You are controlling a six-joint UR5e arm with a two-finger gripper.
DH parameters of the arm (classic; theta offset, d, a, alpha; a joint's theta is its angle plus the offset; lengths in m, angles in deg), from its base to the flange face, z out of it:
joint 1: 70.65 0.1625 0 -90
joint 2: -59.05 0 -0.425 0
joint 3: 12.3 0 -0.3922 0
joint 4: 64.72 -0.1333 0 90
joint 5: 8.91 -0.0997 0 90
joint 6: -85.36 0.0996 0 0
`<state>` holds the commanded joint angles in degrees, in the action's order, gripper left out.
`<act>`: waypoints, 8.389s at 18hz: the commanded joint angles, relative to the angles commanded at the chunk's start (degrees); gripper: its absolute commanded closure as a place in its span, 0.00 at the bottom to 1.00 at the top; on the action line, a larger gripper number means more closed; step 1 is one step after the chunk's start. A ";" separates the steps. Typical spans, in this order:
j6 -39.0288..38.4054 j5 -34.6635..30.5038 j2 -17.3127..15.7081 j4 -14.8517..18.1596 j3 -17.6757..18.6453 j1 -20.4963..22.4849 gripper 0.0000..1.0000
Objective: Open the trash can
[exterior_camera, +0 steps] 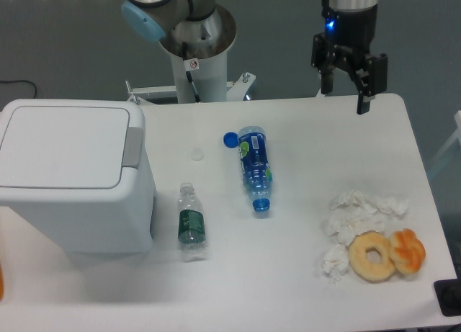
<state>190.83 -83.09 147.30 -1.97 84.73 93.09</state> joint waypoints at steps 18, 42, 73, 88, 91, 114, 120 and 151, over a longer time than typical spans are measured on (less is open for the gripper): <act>-12.39 2.90 0.17 0.09 -0.79 -0.87 0.00; -46.66 11.50 1.58 -4.39 -3.69 -8.35 0.00; -71.89 23.29 4.13 -3.78 0.44 -20.04 0.00; -72.07 23.20 3.87 -3.60 1.67 -22.59 0.00; -71.98 23.12 3.95 -3.60 1.76 -22.85 0.00; -71.54 22.94 4.13 -3.69 2.72 -22.76 0.00; -71.37 22.85 4.22 -3.69 2.72 -22.85 0.00; -71.28 22.85 4.57 -3.78 2.90 -22.76 0.00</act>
<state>119.55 -60.24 151.87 -5.75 87.63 70.32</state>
